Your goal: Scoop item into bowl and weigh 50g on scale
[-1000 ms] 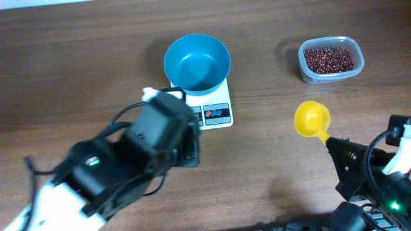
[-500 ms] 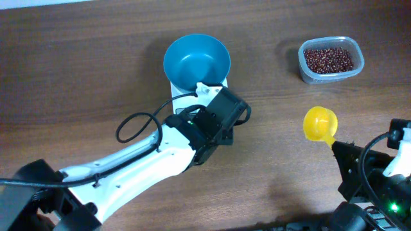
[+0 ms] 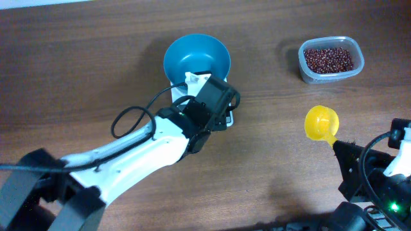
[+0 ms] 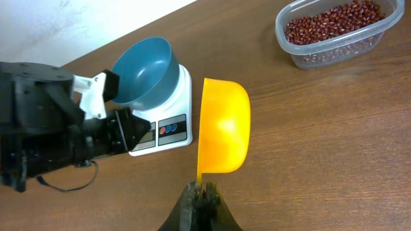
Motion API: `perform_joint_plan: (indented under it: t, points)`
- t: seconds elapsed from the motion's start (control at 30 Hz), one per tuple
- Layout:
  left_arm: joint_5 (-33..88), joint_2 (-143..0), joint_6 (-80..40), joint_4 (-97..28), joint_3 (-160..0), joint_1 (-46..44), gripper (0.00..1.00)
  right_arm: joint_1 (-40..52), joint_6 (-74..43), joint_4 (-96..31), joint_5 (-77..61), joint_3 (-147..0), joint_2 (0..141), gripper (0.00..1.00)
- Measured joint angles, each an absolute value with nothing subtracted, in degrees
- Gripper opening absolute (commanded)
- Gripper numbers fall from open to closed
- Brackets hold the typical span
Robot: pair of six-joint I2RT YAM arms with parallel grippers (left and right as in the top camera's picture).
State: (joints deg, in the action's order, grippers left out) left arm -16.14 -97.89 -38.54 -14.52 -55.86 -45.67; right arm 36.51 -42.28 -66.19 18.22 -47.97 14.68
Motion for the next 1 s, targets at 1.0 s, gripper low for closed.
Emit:
perform_joint_plan:
  t: [1.0]
  points:
    - [-17.82, -105.89, -38.54, -9.26, -56.93, -45.67, 0.0, 36.51, -42.24, -66.17, 18.87, -47.97, 14.68, 0.04]
